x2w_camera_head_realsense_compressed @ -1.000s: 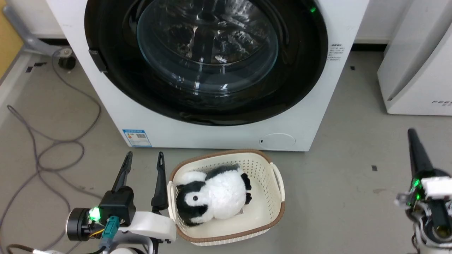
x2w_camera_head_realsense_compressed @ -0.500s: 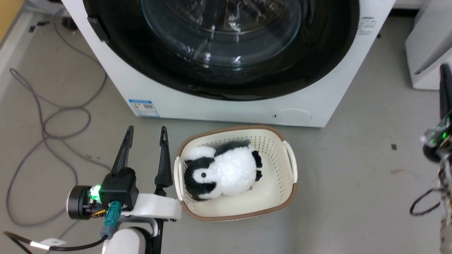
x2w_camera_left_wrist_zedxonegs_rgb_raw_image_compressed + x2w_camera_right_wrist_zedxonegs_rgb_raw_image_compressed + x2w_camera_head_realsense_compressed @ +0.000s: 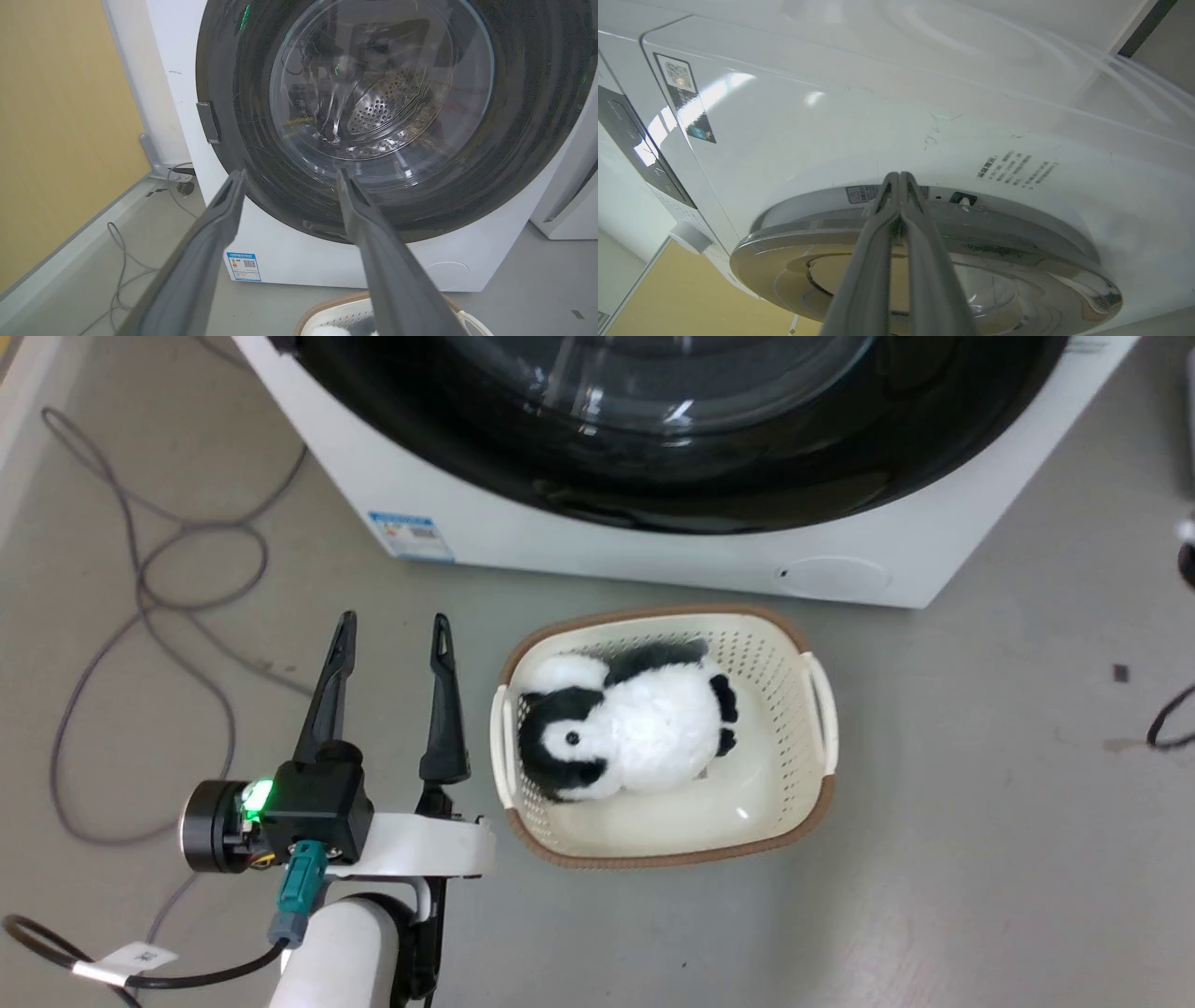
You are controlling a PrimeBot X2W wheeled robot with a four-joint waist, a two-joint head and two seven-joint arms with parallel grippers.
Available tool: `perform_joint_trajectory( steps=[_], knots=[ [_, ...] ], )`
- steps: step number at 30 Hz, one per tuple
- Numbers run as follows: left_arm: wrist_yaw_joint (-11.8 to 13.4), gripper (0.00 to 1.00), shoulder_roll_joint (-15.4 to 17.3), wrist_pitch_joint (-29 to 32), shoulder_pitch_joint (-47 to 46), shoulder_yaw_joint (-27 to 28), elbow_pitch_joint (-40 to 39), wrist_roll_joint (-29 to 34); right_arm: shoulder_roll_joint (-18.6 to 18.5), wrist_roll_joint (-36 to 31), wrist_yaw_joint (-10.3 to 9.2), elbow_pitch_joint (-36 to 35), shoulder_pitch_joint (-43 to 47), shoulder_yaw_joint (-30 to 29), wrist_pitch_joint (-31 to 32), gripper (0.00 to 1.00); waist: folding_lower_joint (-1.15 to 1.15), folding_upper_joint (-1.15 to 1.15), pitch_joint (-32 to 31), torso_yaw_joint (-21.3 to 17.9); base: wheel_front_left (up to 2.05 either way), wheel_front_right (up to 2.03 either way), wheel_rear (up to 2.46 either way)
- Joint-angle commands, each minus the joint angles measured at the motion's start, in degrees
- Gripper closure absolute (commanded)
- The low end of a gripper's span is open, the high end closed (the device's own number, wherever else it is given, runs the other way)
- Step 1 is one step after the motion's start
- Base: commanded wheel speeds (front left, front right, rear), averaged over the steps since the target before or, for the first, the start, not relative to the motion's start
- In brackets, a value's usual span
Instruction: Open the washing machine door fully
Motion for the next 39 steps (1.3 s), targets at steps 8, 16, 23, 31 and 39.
perform_joint_trajectory(
  steps=[8, 16, 23, 31, 39],
  knots=[
    [1.5, 0.0, 0.0, -1.4, -2.5, -1.4, -0.6, -0.6, -2.2, 3.7, 0.05, 5.9, -9.3, 3.6, 3.0, 1.0, -0.01, 0.0, 3.3, 2.4, 0.0, 0.0, 0.0],
    [2.4, 0.0, 0.0, -2.2, -3.6, -2.1, -0.7, -0.8, -2.6, 5.4, 0.06, 7.9, -11.9, 7.5, 7.2, 1.0, -0.01, 0.0, 4.8, 3.0, 0.0, 0.0, 0.0],
    [2.3, 0.0, 0.0, -2.2, -3.6, -1.8, -0.2, -0.9, -2.6, 4.0, 0.06, 5.8, -9.0, 10.8, 12.1, 1.0, -0.01, 0.0, 4.0, 2.5, 0.0, 0.0, 0.0],
    [1.8, 0.0, 0.0, -2.2, -2.7, -1.1, 0.5, -0.5, -2.2, 3.6, 0.06, 3.7, -5.6, 12.6, 14.9, 1.0, -0.01, 0.0, 1.8, 1.3, 0.0, 0.0, 0.0],
    [1.2, 0.0, 0.0, -2.2, -1.4, -0.3, 1.2, 0.0, -1.2, 3.3, 0.06, 0.3, -0.2, 14.8, 17.4, 1.0, -0.01, 0.0, -1.1, -0.1, 0.0, 0.0, 0.0]
  ],
)
